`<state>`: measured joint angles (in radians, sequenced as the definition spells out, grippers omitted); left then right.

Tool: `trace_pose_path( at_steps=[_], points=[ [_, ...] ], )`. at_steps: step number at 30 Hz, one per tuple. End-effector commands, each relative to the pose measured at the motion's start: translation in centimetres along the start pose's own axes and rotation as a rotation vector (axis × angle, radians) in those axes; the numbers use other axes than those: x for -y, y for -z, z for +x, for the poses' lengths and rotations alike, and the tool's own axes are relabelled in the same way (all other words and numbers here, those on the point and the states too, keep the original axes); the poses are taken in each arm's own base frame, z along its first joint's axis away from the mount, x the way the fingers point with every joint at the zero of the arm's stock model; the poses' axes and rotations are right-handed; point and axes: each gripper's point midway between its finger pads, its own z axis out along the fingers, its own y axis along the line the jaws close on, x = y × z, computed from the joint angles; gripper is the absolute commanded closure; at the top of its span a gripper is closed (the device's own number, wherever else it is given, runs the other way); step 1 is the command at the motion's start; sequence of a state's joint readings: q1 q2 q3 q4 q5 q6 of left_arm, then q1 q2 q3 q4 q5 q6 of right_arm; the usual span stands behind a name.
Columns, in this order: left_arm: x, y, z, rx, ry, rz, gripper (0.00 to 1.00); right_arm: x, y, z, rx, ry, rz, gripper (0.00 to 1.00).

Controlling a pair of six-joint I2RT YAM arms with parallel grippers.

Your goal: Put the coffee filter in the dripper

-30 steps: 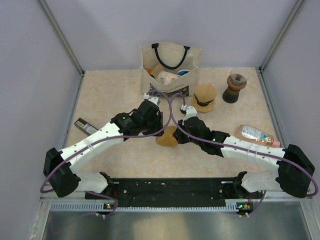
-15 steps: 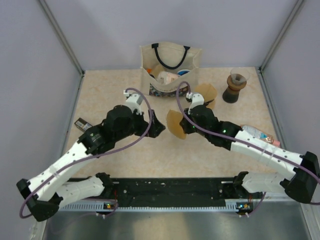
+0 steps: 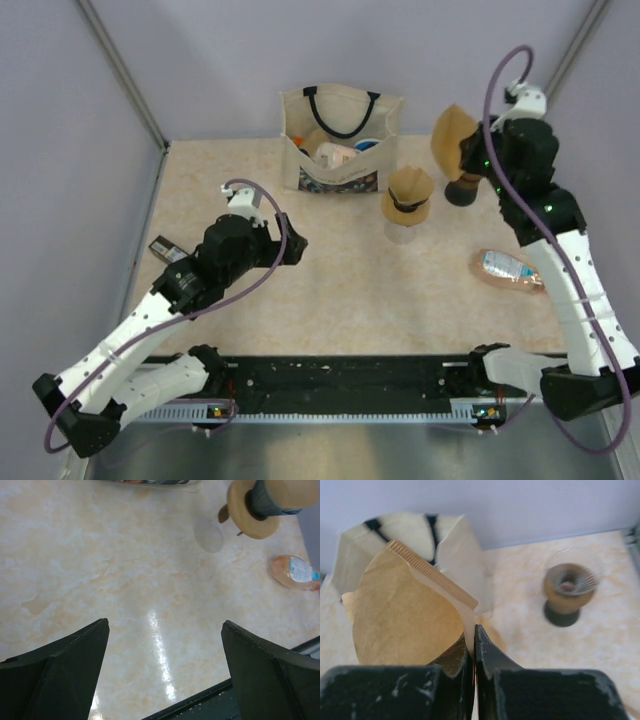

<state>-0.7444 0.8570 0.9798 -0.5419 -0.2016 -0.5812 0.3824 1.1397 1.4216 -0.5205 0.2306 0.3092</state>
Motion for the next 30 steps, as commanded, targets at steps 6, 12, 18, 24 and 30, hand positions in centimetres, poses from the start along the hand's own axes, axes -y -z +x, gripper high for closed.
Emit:
trace_pose_path(
  at_steps=[6,12,18,24,30],
  points=[
    [-4.0,-4.9,0.0,-0.050,0.119,-0.075,0.01,11.0,-6.4,-2.8,-0.174,-0.062,0.092,1.00],
    [-5.4,-6.3,0.7,-0.090,0.126,-0.111,0.01,15.0,-10.7,-1.9,-0.258,-0.123,0.085,1.00],
    [-6.7,-6.6,0.9,-0.097,0.132,-0.139,0.01,17.4,-13.5,-0.3,-0.324,-0.145,0.108,1.00],
    [-7.5,-6.6,1.4,-0.121,0.144,-0.145,0.01,19.0,-15.1,1.0,-0.362,-0.132,0.157,1.00],
    [-8.0,-6.7,1.7,-0.130,0.150,-0.153,0.01,20.3,-15.5,3.3,-0.434,-0.115,0.194,1.00]
  ],
)
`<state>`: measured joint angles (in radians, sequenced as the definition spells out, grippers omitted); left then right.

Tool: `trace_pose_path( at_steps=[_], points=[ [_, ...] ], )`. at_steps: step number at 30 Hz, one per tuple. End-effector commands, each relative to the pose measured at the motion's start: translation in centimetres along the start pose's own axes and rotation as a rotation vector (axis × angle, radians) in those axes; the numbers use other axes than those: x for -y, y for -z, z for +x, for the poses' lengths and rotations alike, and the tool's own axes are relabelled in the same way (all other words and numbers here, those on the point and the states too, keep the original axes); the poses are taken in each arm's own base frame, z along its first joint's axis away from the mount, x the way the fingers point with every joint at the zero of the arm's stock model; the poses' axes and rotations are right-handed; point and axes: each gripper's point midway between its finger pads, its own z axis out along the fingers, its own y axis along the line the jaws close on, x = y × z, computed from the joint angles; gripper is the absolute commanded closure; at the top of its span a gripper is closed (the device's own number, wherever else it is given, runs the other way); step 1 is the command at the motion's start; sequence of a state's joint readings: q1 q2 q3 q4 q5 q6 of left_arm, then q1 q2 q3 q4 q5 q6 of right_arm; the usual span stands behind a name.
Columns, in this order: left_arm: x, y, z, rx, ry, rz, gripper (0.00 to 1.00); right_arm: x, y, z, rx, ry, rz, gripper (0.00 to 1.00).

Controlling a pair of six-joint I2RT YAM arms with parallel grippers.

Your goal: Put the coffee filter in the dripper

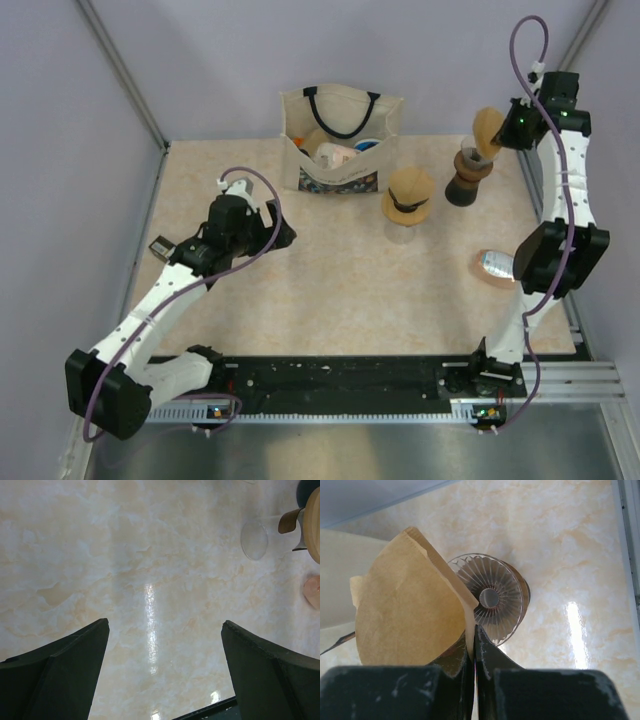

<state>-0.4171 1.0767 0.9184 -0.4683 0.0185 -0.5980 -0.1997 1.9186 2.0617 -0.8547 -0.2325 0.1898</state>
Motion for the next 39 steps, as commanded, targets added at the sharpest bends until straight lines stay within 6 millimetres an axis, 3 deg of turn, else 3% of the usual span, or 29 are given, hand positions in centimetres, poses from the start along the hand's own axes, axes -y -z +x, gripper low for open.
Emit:
trace_pose_path(
  at_steps=[1,7,14,21,27,33,39],
  points=[
    [0.1,-0.4,-0.3,0.010,-0.012,0.026,0.01,0.9,-0.4,0.1,-0.017,0.029,0.030,1.00],
    [0.1,-0.6,0.0,-0.002,-0.007,0.030,0.01,1.1,-2.2,0.5,-0.042,0.014,0.016,1.00],
    [0.2,-0.8,0.4,-0.016,0.007,0.050,0.01,1.5,-3.0,0.2,-0.025,0.000,0.034,0.87],
    [0.2,-0.8,0.5,-0.017,0.007,0.055,0.01,0.4,-0.7,-2.0,0.055,0.008,0.017,0.67],
    [0.0,-0.6,0.6,-0.013,0.004,0.055,0.01,0.2,1.4,-2.8,0.096,0.011,0.036,0.56],
    [0.1,-0.6,0.9,-0.027,0.003,0.062,0.01,0.0,3.2,-3.6,0.139,0.018,0.051,0.53],
    [-0.3,-0.3,1.0,-0.016,0.004,0.049,0.01,-1.2,6.6,-5.7,0.242,0.025,0.041,0.55]
  ],
)
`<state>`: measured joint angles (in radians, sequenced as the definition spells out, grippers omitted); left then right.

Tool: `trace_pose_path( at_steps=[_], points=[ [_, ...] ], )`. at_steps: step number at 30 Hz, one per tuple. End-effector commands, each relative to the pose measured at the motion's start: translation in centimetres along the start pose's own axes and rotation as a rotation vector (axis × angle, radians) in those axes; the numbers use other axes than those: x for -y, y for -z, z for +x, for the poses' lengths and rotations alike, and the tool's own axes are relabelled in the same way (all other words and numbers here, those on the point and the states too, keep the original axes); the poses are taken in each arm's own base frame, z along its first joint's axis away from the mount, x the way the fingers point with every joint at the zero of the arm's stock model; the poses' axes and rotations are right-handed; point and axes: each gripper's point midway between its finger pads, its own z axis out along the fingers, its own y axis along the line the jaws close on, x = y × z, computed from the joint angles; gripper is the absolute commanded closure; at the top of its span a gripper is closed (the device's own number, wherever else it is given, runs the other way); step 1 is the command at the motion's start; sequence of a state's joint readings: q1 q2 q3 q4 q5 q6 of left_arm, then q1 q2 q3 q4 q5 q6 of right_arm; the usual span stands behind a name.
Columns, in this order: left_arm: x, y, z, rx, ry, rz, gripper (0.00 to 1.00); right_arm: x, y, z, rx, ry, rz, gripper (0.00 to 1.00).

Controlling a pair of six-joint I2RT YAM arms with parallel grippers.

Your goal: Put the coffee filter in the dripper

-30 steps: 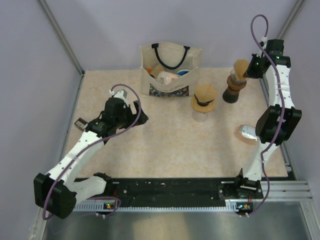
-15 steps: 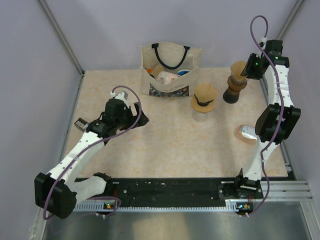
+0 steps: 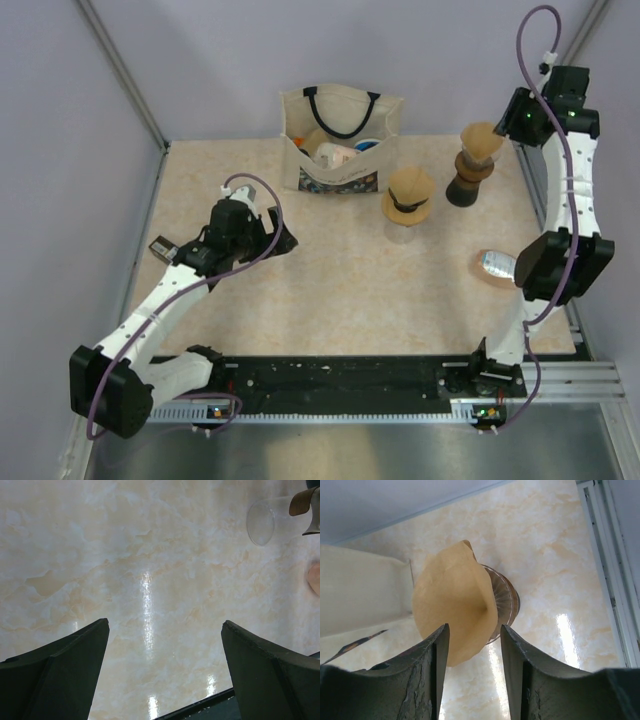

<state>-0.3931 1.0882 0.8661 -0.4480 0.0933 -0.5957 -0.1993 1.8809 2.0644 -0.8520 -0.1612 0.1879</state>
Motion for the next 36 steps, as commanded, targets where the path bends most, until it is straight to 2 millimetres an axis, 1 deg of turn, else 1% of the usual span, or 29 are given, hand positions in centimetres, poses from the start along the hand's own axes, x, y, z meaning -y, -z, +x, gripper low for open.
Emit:
trace_pose_path(
  at_steps=[1,5,7,10,13,15,19,21,22,23,26,28,29,33,36],
  points=[
    [0.4,0.5,-0.9,0.046,-0.012,0.027,0.01,-1.8,5.0,-5.0,0.202,0.014,-0.032,0.57],
    [0.4,0.4,-1.0,0.048,-0.011,0.027,0.01,-3.6,4.7,-4.4,0.198,0.059,-0.080,0.62],
    [0.4,0.4,-0.9,0.046,-0.011,0.025,0.01,-4.4,4.0,-4.1,0.188,0.089,-0.088,0.62],
    [0.1,0.4,-0.7,0.044,-0.008,0.016,0.01,-4.7,2.3,-3.9,0.167,0.096,-0.078,0.64],
    [-0.1,0.4,-0.6,0.048,-0.002,0.008,0.01,-4.6,0.9,-3.8,0.149,0.101,-0.070,0.67],
    [-0.2,0.4,-0.5,0.044,-0.002,0.003,0.01,-4.2,-0.1,-3.3,0.125,0.107,-0.047,0.68],
    [-0.4,0.2,-0.4,0.042,-0.002,-0.002,0.01,-3.3,-1.7,-1.8,0.063,0.123,-0.004,0.72],
    [-0.3,0.1,-0.4,0.037,0.000,0.002,0.01,-3.3,-2.6,-0.6,0.027,0.133,-0.007,0.73],
    [-0.3,-0.1,-0.4,0.034,0.001,0.002,0.01,-3.3,-3.5,0.5,-0.006,0.145,0.001,0.73],
    [-0.2,-0.2,-0.3,0.029,0.000,0.004,0.01,-3.1,-3.9,0.8,-0.016,0.148,0.008,0.74],
    [-0.2,-0.2,-0.2,0.024,0.001,0.005,0.01,-3.1,-4.7,1.2,-0.034,0.149,0.016,0.74],
    [-0.3,-0.1,-0.3,0.029,0.000,0.001,0.01,-3.1,-5.1,1.1,-0.032,0.152,0.024,0.74],
    [-0.3,-0.1,-0.3,0.030,0.000,0.000,0.01,-2.8,-5.3,1.5,-0.047,0.153,0.036,0.74],
    [-0.5,-0.1,-0.3,0.030,0.000,-0.006,0.01,-1.9,-5.6,2.2,-0.074,0.156,0.079,0.74],
    [-0.5,-0.3,-0.2,0.025,-0.003,-0.007,0.01,-1.6,-5.8,2.8,-0.094,0.166,0.084,0.75]
  ],
)
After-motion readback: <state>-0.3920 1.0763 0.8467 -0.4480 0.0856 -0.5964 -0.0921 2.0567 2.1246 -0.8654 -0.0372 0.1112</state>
